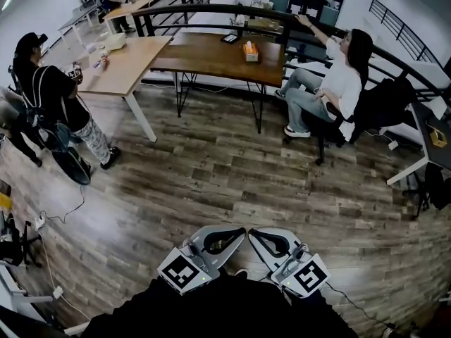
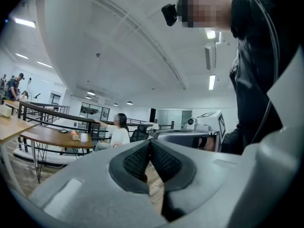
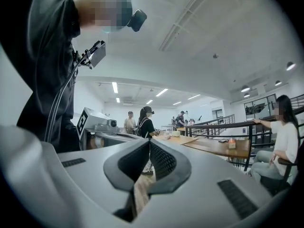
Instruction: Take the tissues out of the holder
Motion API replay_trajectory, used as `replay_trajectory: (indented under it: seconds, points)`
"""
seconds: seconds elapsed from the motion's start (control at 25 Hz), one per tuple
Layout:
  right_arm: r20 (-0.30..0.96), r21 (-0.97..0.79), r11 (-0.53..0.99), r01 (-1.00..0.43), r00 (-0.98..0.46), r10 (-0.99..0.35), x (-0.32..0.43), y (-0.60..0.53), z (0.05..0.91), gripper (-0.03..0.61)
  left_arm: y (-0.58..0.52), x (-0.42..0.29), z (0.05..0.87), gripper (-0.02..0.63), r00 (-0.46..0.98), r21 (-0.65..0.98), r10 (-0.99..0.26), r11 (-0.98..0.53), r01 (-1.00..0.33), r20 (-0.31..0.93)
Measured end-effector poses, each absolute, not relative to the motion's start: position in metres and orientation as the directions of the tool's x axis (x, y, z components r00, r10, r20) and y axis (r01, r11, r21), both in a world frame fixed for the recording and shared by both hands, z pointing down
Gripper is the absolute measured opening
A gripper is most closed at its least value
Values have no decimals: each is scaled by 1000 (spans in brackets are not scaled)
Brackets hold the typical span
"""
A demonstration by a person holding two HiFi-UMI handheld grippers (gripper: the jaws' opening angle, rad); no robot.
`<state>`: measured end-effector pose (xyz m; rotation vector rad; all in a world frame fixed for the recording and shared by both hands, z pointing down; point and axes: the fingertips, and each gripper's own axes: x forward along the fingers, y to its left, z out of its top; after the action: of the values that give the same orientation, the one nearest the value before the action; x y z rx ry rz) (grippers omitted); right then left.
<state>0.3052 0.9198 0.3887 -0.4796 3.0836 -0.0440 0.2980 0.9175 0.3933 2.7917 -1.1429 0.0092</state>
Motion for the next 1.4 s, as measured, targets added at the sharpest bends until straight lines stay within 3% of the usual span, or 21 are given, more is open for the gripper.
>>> replay_trajectory:
  seconds: [1.0, 1.4]
  points:
    - [51, -15, 925, -380, -924, -379, 162, 766, 382, 6, 760, 143, 384, 9, 733, 116, -681, -726, -678, 18]
    - [55, -23, 932, -361, -932, -359, 141, 730, 380, 6, 728, 122, 385, 8, 708, 145, -706, -699, -700, 15]
